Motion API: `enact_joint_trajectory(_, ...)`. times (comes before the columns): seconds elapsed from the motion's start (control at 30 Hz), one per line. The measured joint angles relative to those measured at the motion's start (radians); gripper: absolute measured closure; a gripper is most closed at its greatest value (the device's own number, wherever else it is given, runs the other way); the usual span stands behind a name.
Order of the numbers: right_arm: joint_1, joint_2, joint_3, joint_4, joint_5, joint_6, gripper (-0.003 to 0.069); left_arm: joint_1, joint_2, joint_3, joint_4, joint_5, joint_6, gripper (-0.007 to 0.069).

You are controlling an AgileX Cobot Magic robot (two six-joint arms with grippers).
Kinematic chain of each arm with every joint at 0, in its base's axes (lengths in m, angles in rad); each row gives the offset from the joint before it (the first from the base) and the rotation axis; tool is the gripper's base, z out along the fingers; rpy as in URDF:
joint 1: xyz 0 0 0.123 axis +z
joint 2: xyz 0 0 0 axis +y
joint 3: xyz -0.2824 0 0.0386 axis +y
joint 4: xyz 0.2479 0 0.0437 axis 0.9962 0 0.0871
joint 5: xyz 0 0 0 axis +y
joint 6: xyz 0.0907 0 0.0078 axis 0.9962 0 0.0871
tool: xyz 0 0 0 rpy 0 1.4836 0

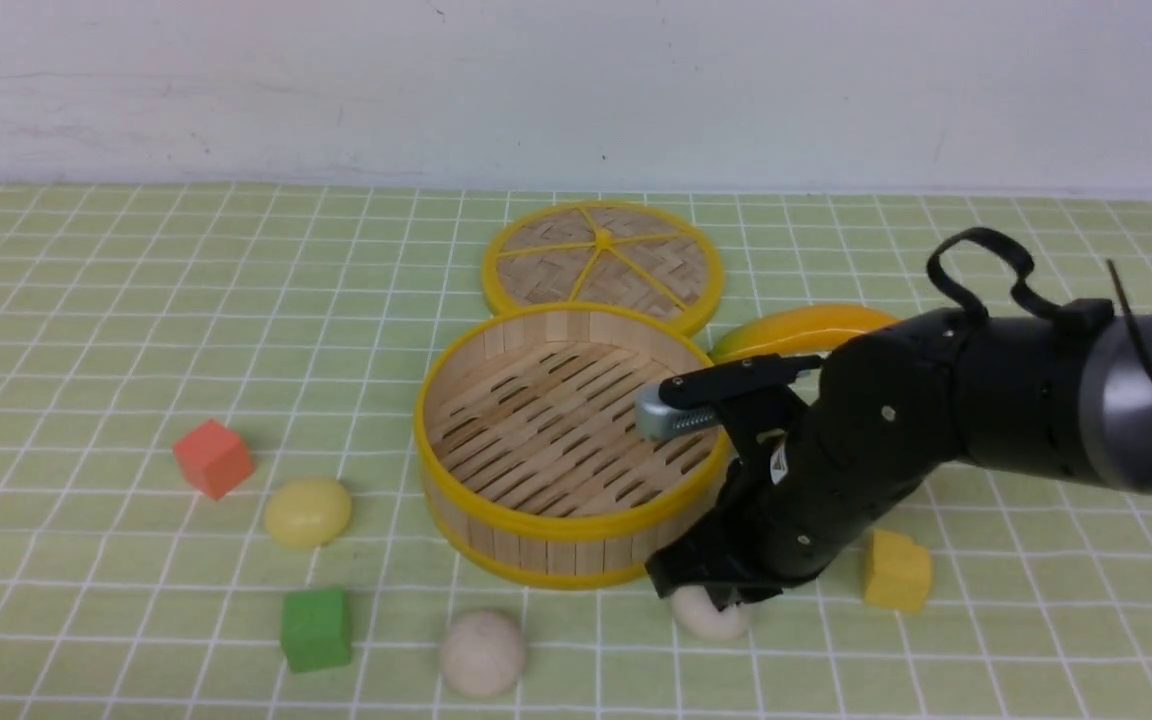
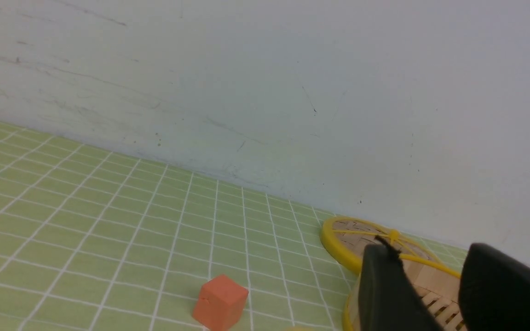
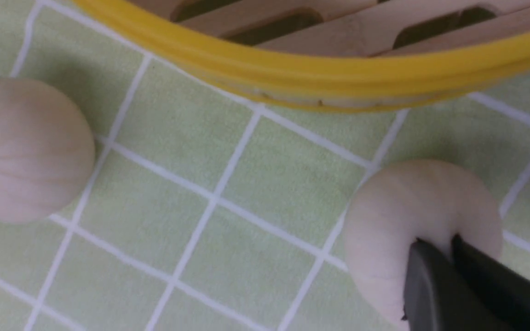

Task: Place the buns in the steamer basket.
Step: Use the right arm to put the steamed stuffed bun into the steamer

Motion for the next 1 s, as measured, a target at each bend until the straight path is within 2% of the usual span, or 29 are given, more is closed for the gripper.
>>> enact_joint_trajectory(0.2, 0.0, -0.124, -0.063, 0.0, 0.158, -0.031, 0.0658, 0.0, 0.0, 0.0, 0.0, -0.032, 0.0, 0.0386)
enact_joint_trajectory(0.27, 0.0, -0.148, -0.153, -0.01, 0.227, -0.042, 0.0658, 0.0, 0.0, 0.0, 0.0, -0.041, 0.0, 0.0386)
enact_joint_trajectory(0.37, -0.003, -0.138, -0.265, -0.043, 0.244, -0.042, 0.0658, 0.0, 0.0, 0.0, 0.0, -0.043, 0.0, 0.0386)
enact_joint_trajectory(0.5, -0.034, -0.058, -0.394, -0.055, 0.177, -0.042, 0.0658, 0.0, 0.0, 0.0, 0.0, -0.044, 0.0, 0.0386)
enact_joint_trajectory(0.63, -0.062, 0.064, -0.417, -0.041, 0.042, -0.042, 0.0658, 0.0, 0.0, 0.0, 0.0, -0.041, 0.0, 0.0386)
enact_joint_trajectory(0.8, -0.07, 0.186, -0.417, -0.028, -0.049, -0.042, 0.0652, 0.0, 0.0, 0.0, 0.0, -0.023, 0.0, 0.0386)
enact_joint_trajectory(0.97, -0.07, 0.228, -0.417, -0.025, -0.058, 0.01, 0.0605, 0.0, 0.0, 0.0, 0.0, -0.01, -0.004, 0.0386)
enact_joint_trajectory(1.0, -0.07, 0.227, -0.417, -0.031, -0.06, 0.031, 0.0575, 0.0, 0.0, 0.0, 0.0, -0.004, -0.017, 0.0386)
